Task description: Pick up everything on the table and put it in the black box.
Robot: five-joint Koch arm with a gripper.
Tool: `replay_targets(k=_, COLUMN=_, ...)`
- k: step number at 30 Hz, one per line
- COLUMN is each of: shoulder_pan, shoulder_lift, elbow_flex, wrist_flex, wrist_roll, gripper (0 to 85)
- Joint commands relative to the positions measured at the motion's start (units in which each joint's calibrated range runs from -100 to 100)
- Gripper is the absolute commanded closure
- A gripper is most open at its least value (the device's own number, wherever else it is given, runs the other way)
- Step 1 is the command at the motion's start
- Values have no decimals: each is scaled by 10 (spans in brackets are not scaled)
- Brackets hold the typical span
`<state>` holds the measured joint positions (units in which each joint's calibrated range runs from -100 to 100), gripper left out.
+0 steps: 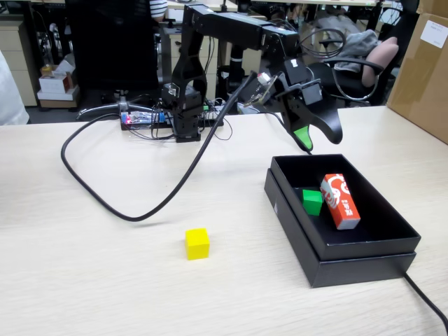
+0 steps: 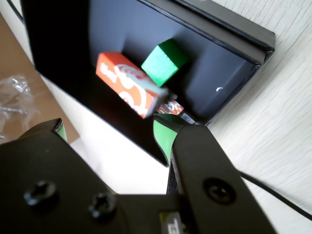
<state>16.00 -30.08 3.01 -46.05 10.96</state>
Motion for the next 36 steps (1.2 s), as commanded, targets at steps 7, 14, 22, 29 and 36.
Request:
replay_targets(k=7, shoulder_pan=-77, shoulder_lift=-100, elbow_flex=-29, wrist_flex=7, wrist_roll=-24, gripper=448)
replay_targets(k=14, shoulder_pan=-152, shoulder_lift=-133, elbow_flex=-105, wrist_flex=7, wrist_roll=-39, gripper=415)
replay_targets(k=22, shoulder_pan=-201, shoulder_lift=-105, elbow_flex=-120, wrist_flex=26, wrist_roll=-56, gripper=415)
replay_targets(k=29, shoulder_pan=-225, shoulder_lift=8, elbow_flex=-62, wrist_flex=36, wrist_roll=-62, gripper=415)
replay_targets(k=36, shoulder_pan=-227, shoulder_lift=133, elbow_flex=40, wrist_flex=36, wrist_roll=-62, gripper=416)
